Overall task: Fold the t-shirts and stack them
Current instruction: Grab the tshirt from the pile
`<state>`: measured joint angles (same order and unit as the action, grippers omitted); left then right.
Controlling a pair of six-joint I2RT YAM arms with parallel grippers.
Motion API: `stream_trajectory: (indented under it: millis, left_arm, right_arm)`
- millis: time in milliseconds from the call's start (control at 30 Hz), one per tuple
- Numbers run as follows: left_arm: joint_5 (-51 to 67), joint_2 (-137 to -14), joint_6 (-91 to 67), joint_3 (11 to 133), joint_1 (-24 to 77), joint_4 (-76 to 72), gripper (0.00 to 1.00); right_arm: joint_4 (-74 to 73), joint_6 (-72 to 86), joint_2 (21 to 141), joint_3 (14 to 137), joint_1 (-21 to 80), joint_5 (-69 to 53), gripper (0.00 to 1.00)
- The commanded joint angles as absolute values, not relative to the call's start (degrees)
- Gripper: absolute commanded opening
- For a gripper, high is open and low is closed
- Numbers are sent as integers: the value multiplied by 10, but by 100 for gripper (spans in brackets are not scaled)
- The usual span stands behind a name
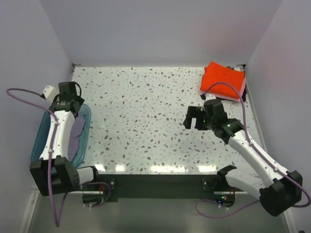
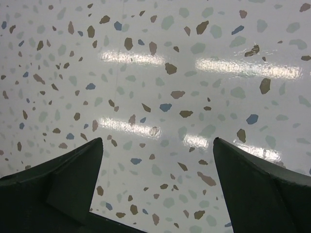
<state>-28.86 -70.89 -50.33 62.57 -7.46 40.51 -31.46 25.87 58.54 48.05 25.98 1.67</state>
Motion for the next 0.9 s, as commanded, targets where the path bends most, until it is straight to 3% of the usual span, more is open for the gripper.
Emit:
stream_trajectory:
  millis: [0, 167, 367, 600, 733, 867]
  left_arm:
    - [-343, -733, -583, 594, -145, 439, 83]
    - [-362, -825, -604, 563, -217, 411, 80]
    - [-331, -950, -619, 558, -244, 388, 68]
    - [-324, -954, -597, 575, -245, 392, 31]
    - [-325, -873, -567, 596, -245, 406, 22]
    - [-318, -779, -528, 606, -245, 405, 0]
  right_arm:
    - [-286, 255, 591, 492, 260, -22, 99]
    - [-284, 256, 593, 488, 259, -37, 99]
    - [-287, 258, 590, 482, 261, -30, 99]
    - [-290, 258, 585, 479, 260, -19, 99]
    - [-292, 258, 593, 486, 260, -28, 99]
    - [-288, 258, 599, 489, 260, -35, 99]
